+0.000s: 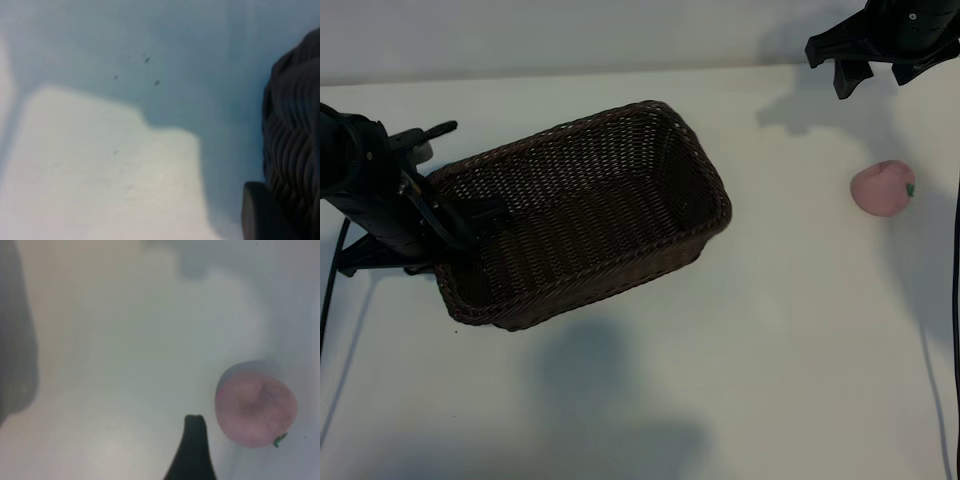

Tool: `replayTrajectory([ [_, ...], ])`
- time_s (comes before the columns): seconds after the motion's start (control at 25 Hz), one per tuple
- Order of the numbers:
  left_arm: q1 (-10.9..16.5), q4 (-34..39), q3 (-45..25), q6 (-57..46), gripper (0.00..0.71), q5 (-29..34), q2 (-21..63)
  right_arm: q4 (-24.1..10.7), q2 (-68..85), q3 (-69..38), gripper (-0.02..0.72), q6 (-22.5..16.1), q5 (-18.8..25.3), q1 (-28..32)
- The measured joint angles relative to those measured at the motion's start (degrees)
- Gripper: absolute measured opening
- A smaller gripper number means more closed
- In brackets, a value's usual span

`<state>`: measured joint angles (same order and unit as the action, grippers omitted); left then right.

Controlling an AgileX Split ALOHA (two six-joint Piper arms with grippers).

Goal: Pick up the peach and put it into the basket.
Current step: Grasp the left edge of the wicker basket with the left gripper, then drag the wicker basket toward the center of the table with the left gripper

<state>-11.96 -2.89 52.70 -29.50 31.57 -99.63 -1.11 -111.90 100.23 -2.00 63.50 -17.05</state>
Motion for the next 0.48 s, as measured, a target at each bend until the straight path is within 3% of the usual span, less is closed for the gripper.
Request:
replayTrajectory([
  [0.28,0.00,-2.01,0.00,1.54,0.120,-0.56,0.00,0.00,0.00,0.00,0.587,0.00,0.00,0.00],
  [0.48,0.28,-12.55,0.00,13.02,0.095,-1.25,1.73,0.00,0.00,0.00,0.587,0.00,0.07,0.00],
])
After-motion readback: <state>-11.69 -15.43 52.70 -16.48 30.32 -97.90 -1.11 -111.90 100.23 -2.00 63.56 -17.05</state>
